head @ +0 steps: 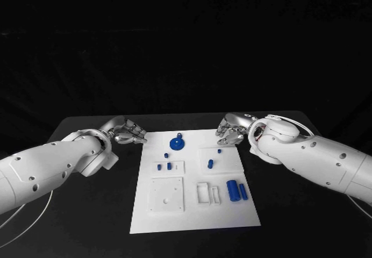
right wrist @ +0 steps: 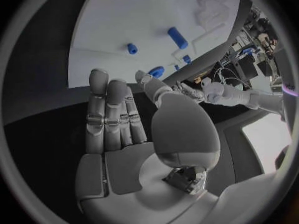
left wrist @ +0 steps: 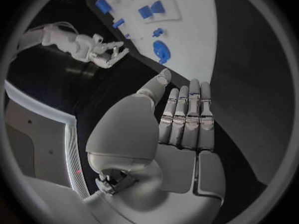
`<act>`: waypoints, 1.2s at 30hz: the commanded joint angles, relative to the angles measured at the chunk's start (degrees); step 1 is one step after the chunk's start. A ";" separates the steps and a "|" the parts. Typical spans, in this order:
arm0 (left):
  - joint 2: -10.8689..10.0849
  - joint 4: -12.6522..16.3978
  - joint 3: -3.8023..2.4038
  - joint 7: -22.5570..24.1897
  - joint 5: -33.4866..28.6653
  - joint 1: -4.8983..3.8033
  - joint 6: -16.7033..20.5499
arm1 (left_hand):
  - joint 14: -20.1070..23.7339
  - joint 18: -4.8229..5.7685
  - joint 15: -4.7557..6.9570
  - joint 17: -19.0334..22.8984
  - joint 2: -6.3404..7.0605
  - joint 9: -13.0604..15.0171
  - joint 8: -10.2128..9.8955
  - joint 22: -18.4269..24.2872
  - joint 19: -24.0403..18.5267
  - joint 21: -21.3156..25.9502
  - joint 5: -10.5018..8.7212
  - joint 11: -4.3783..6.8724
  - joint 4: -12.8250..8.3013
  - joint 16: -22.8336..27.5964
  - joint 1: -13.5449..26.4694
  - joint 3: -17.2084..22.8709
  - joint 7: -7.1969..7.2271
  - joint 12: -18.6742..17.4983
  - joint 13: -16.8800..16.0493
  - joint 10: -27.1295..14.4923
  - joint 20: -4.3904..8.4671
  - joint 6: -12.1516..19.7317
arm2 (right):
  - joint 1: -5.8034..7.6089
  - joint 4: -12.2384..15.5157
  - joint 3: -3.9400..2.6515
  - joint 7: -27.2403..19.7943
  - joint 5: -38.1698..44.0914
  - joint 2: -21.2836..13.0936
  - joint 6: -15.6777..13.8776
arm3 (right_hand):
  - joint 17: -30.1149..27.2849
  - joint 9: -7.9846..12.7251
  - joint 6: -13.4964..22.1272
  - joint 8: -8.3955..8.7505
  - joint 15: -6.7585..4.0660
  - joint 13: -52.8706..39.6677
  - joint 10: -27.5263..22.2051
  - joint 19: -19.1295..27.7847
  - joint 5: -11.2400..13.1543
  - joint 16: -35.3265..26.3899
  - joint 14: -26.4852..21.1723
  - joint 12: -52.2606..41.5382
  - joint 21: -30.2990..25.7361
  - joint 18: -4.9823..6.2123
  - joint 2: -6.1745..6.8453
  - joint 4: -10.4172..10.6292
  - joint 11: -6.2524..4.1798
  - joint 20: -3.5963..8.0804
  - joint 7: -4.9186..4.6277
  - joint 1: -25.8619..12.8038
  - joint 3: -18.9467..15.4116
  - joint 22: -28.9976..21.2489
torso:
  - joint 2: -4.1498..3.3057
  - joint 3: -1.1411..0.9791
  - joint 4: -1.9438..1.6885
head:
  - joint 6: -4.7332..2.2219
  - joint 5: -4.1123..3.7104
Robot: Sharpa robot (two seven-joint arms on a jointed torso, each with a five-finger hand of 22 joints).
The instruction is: Assemble the parts on the task board
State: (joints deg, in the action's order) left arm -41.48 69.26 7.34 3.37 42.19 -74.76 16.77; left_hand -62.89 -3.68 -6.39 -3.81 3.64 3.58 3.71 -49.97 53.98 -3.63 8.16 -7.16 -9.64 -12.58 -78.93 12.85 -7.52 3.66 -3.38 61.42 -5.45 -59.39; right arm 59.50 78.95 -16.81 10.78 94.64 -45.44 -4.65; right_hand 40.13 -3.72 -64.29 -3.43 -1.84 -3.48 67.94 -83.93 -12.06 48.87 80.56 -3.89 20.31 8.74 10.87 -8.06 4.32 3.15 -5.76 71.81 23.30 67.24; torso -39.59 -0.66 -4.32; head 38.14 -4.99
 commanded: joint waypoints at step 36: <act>-2.92 3.83 -0.23 16.10 -30.41 -0.28 -0.59 | -1.83 -1.58 -0.77 0.15 -2.80 -0.01 -0.03 15.26 2.70 -0.42 0.53 -0.49 -3.11 8.97 0.28 -1.88 -0.56 -0.19 0.12 2.26 -0.50 -1.24 | -2.51 1.53 0.93 3.01 8.60 0.88 6.75 | -0.39 -0.15 -4.23 -0.23 -0.57 -0.02 5.28 -2.25 3.79 0.74 0.17 0.37 1.88 -0.03 -1.65 -1.13 -1.63 0.38 0.33 0.69 9.65 -0.53 | -0.11 -0.14 0.10 | 0.36 0.75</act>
State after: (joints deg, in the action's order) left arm -44.42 73.02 7.17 18.62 12.61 -74.94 16.21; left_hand -65.19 -4.47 -7.08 -3.72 1.35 3.58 3.71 -34.79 56.32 -3.85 8.40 -7.69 -12.40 -3.76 -78.70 11.00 -8.12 3.66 -3.33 63.47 -5.93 -60.33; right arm 57.51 80.64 -16.25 13.70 102.22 -44.68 0.59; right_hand 39.69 -3.79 -68.37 -3.43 -2.06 -3.37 72.93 -84.01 -8.59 49.36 80.75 -3.64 21.88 8.40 9.66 -9.17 2.67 3.08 -5.45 72.45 32.70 66.67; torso -39.71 -0.82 -4.25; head 38.46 -4.28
